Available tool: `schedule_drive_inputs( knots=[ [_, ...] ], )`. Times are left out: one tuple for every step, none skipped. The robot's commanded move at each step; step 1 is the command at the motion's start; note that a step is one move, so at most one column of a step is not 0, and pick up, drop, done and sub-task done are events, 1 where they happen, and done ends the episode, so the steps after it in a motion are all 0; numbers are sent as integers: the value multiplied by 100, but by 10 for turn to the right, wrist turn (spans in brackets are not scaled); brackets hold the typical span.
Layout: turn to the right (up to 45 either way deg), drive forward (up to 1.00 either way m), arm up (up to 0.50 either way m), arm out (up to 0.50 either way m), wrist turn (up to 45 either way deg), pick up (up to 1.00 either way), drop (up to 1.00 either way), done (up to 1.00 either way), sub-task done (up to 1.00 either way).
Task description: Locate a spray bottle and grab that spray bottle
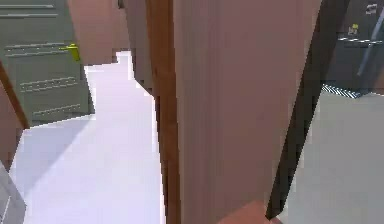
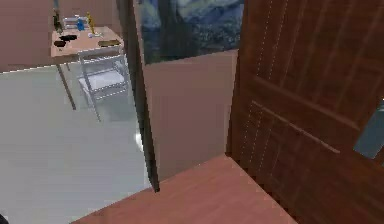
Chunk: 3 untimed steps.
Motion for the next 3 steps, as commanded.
schedule_drive_inputs(
  knots=[
    [450,0,0,0,0,0,0,0,0],
    [450,0,0,0,0,0,0,0,0],
    [120,0,0,0,0,0,0,0,0]
  ],
)
